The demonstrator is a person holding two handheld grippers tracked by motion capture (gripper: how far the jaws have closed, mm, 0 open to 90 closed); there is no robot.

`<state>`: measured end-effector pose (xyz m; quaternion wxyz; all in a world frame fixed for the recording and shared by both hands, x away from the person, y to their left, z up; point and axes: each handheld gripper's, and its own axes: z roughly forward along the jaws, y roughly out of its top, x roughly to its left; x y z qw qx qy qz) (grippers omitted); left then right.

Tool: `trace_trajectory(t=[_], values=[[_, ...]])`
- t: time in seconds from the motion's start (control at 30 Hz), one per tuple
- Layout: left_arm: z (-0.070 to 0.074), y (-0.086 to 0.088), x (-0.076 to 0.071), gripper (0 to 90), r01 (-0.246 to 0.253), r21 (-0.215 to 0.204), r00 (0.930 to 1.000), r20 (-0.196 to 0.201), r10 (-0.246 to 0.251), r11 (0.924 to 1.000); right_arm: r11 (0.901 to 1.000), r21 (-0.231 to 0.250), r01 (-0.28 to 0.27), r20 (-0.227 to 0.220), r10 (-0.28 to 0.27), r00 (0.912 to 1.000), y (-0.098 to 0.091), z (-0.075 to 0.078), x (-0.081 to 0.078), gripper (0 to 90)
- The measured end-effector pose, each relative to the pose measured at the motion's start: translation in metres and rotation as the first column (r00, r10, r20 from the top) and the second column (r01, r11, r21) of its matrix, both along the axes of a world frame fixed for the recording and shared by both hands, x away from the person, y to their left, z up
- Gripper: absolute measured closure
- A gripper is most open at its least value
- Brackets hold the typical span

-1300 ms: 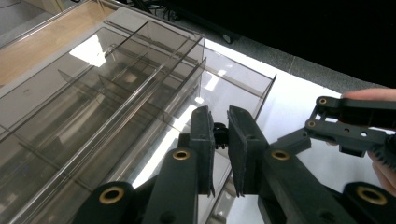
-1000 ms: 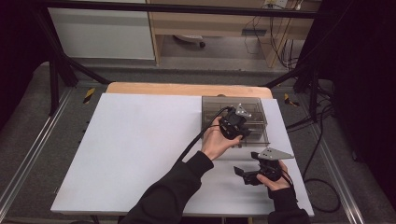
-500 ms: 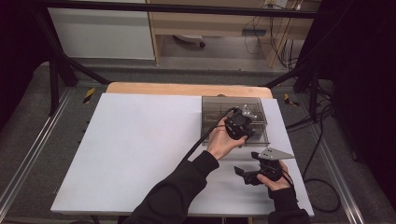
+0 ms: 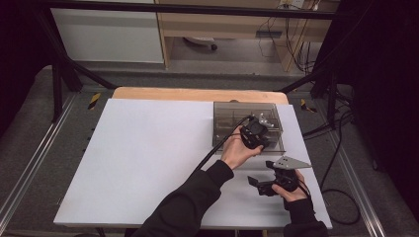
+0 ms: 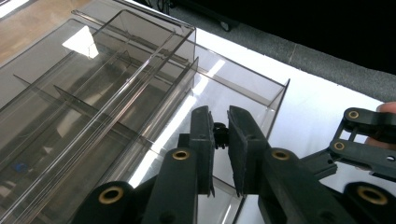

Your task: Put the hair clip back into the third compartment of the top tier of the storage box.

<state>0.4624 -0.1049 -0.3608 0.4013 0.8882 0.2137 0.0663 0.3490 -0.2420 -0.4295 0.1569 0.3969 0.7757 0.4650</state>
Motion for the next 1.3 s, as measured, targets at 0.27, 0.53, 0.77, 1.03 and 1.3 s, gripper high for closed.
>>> trace_trajectory(t=[0.27, 0.53, 0.77, 1.03, 1.3], values=[[0.008, 0.006, -0.003, 70.8, -0.006, -0.013, 1.0000, 0.006, 0.006, 0.9999, 1.0000, -0.001, 0.001, 0.000, -0.001, 1.0000, 0.000, 0.000, 0.000, 5.3], [0.019, 0.024, -0.010, 62.6, -0.018, -0.021, 0.9994, 0.030, 0.019, 0.9996, 1.0000, -0.005, 0.002, -0.002, -0.002, 1.0000, 0.000, 0.000, 0.000, 5.3], [0.023, 0.047, -0.018, 56.5, -0.034, -0.020, 0.9981, 0.051, 0.035, 0.9992, 1.0000, -0.006, 0.002, -0.005, -0.002, 1.0000, 0.001, 0.000, 0.000, 5.3], [0.029, 0.080, -0.027, 48.9, -0.059, -0.042, 0.9955, 0.072, 0.062, 0.9974, 0.9999, -0.013, 0.003, -0.005, -0.003, 1.0000, 0.002, 0.000, 0.000, 5.3], [0.027, 0.115, -0.034, 39.4, -0.101, -0.059, 0.9917, 0.074, 0.105, 0.9931, 0.9998, -0.020, 0.003, -0.004, -0.003, 1.0000, 0.002, -0.001, 0.001, 5.3]])
